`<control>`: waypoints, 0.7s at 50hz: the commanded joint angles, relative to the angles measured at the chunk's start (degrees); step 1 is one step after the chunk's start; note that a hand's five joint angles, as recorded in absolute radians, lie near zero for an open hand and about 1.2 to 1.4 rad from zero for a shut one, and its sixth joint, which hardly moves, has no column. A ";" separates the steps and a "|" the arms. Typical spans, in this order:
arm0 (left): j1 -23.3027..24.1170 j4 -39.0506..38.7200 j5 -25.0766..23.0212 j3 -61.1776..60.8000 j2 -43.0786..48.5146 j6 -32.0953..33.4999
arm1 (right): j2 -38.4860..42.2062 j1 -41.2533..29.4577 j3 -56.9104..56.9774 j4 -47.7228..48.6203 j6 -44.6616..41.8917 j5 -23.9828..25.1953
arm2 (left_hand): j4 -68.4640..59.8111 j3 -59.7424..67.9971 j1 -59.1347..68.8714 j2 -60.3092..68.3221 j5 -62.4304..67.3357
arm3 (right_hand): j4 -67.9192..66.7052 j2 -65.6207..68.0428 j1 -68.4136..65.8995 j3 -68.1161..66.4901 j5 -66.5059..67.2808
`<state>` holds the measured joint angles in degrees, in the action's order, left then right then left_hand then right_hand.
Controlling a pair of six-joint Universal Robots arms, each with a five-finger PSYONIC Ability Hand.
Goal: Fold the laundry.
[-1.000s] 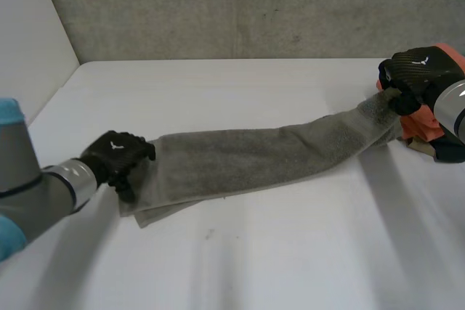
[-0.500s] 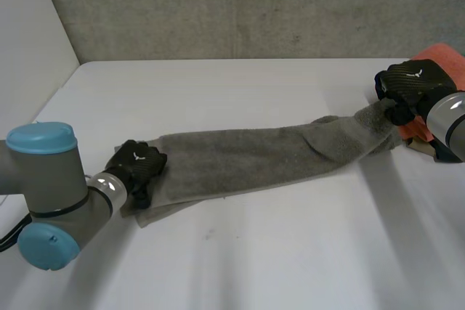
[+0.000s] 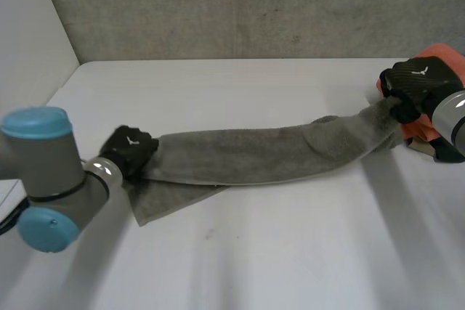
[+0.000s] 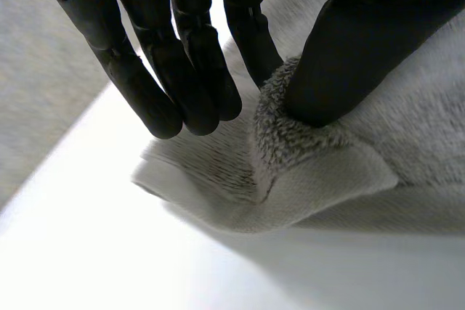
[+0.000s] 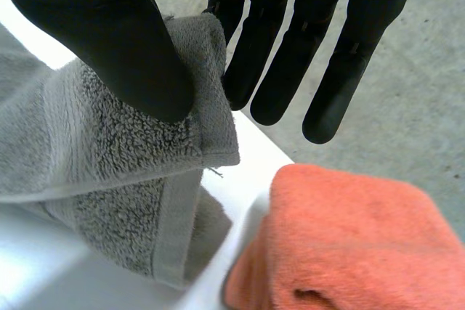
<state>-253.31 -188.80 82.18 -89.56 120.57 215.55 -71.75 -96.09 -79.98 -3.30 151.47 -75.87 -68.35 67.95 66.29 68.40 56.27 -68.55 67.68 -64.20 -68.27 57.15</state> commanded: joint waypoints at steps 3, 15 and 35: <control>-1.75 9.93 0.35 -3.68 -20.28 -2.15 | -3.13 0.91 -0.35 -11.27 -16.00 -1.12 | -11.65 12.05 13.71 11.60 13.73 | -11.45 12.32 -15.80 -11.73 12.85; -4.30 29.19 -0.44 0.61 -8.62 8.65 | 5.64 -3.83 -5.37 -20.96 -35.89 -8.33 | -11.65 12.05 13.71 11.60 13.73 | -11.45 12.32 -15.80 -11.73 12.85; -1.48 3.20 9.83 53.26 -2.71 -17.08 | 12.70 -6.92 37.62 13.11 11.98 -16.33 | -11.65 12.05 13.71 11.60 13.73 | -11.45 12.32 -15.80 -11.73 12.85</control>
<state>-254.19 -171.92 87.84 -44.36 120.99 209.14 -55.93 -104.57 -46.11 -5.86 145.64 -91.92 -68.40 67.99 66.29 68.49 56.26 -68.57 67.68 -64.20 -68.29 57.12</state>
